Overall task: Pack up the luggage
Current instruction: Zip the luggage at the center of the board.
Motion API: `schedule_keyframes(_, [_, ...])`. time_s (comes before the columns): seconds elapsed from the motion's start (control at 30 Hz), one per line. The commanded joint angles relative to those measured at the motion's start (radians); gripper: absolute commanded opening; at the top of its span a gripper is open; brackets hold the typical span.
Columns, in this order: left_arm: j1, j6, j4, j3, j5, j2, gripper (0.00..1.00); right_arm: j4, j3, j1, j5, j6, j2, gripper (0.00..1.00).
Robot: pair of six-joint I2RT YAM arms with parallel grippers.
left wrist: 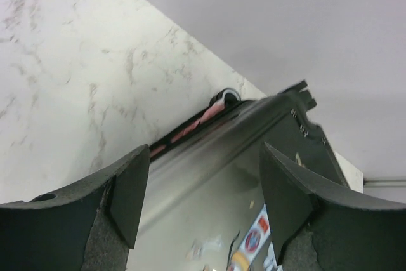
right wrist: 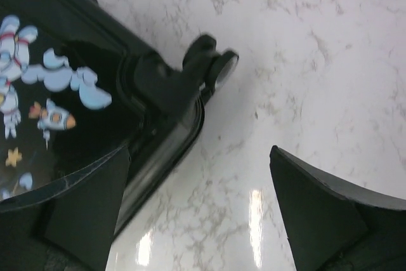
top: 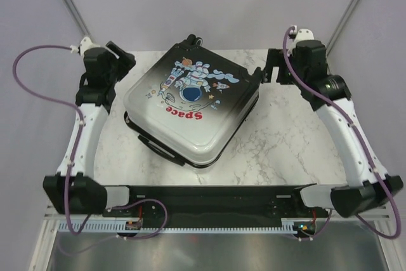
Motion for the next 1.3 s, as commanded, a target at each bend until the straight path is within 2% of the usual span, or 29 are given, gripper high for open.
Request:
schedule_keyframes(0.0, [0.004, -0.017, -0.072, -0.19, -0.043, -0.168, 0.75, 0.203, 0.115, -0.038, -0.086, -0.064, 0.183, 0.98])
schedule_keyframes(0.1, [-0.008, -0.051, -0.14, -0.334, -0.053, -0.315, 0.73, 0.315, 0.254, -0.071, -0.108, -0.026, 0.352, 0.98])
schedule_keyframes(0.27, [-0.029, -0.206, -0.229, -0.525, -0.053, -0.562, 0.72, 0.412, 0.442, -0.077, -0.163, 0.035, 0.649, 0.98])
schedule_keyframes(0.4, [-0.04, -0.259, -0.302, -0.589, -0.066, -0.632, 0.72, 0.423, 0.578, -0.077, -0.221, 0.095, 0.82, 0.98])
schedule_keyframes(0.5, [-0.043, -0.305, -0.327, -0.635, -0.037, -0.661, 0.72, 0.417, 0.573, -0.074, -0.249, 0.12, 0.888, 0.98])
schedule_keyframes(0.63, [-0.043, -0.362, -0.306, -0.72, -0.023, -0.655, 0.72, 0.391, 0.482, -0.065, -0.268, 0.109, 0.876, 0.98])
schedule_keyframes(0.83, [-0.043, -0.318, -0.191, -0.741, -0.039, -0.529, 0.73, 0.334, 0.286, -0.008, -0.36, 0.022, 0.774, 0.97])
schedule_keyframes(0.97, [-0.043, -0.275, -0.105, -0.689, -0.036, -0.405, 0.73, 0.332, 0.095, 0.026, -0.412, -0.01, 0.679, 0.95])
schedule_keyframes(1.27, [-0.016, -0.189, -0.016, -0.528, -0.063, -0.242, 0.76, 0.332, -0.174, 0.11, -0.45, -0.018, 0.437, 0.94])
